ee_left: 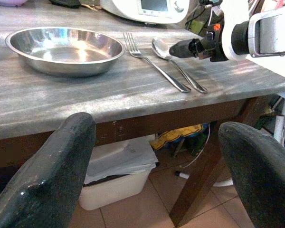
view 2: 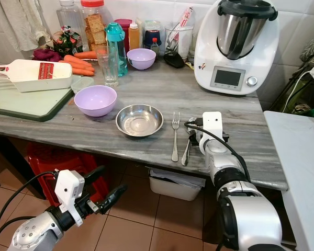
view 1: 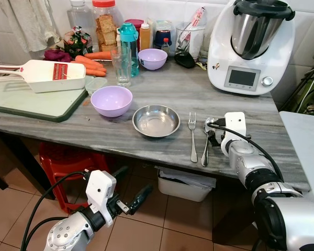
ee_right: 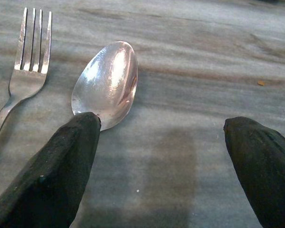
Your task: Setting the table
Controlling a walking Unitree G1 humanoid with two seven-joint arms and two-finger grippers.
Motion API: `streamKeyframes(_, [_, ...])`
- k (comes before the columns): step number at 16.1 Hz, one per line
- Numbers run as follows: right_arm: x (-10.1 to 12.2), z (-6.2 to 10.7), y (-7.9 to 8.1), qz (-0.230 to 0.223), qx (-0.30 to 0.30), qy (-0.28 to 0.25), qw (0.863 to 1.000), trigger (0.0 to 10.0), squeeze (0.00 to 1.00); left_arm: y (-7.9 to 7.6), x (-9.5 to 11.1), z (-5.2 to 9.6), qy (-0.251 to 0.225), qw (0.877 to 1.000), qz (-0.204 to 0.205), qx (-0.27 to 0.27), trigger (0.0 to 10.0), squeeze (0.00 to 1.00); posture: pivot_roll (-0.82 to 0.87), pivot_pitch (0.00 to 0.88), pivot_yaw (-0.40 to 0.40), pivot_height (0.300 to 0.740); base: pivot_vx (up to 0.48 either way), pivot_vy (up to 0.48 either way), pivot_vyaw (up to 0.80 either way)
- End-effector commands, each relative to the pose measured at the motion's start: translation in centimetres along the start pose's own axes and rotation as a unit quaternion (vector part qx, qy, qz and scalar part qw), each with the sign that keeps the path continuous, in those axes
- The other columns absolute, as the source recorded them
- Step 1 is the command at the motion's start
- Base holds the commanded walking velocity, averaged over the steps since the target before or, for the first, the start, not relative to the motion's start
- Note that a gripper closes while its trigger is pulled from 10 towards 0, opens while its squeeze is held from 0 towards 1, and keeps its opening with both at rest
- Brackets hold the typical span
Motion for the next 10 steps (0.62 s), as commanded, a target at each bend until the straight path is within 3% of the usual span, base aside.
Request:
streamKeyframes(1, [0.6, -0.1, 0.2, 0.001, 0.003, -0.001, 1.0, 10.0, 0.0, -0.2, 0.2, 0.1, 0.002, 1.0, -0.008, -0.002, 10.0, 0.0, 0.13, 0.0, -0.045, 0.74, 0.0, 0.0, 0.0])
streamKeyframes(6, [1.5, 0.0, -0.4, -0.014, -0.017, -0.033, 0.999, 10.0, 0.0, -0.1, 0.2, 0.1, 0.001, 1.0, -0.01, 0.0, 10.0, 0.0, 0.13, 0.0, -0.047, 0.74, 0.0, 0.0, 0.0])
streamKeyframes(10, [-0.5, 0.2, -1.5, -0.002, -0.047, -0.008, 0.999, 10.0, 0.0, -0.1, 0.1, -0.1, 0.001, 1.0, -0.009, -0.001, 10.0, 0.0, 0.13, 0.0, -0.045, 0.74, 0.0, 0.0, 0.0])
Point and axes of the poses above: a point about 5 cm out from each wrist's last joint towards the gripper, its own z axis pointing back from the gripper into the wrist, its own x axis along the axis of the wrist's last joint, y = z × x, the point moved 5 cm from there along -z, pointing out of the wrist towards the gripper, and after that the axes turned 4 degrees about z, right-handed, at the moved point
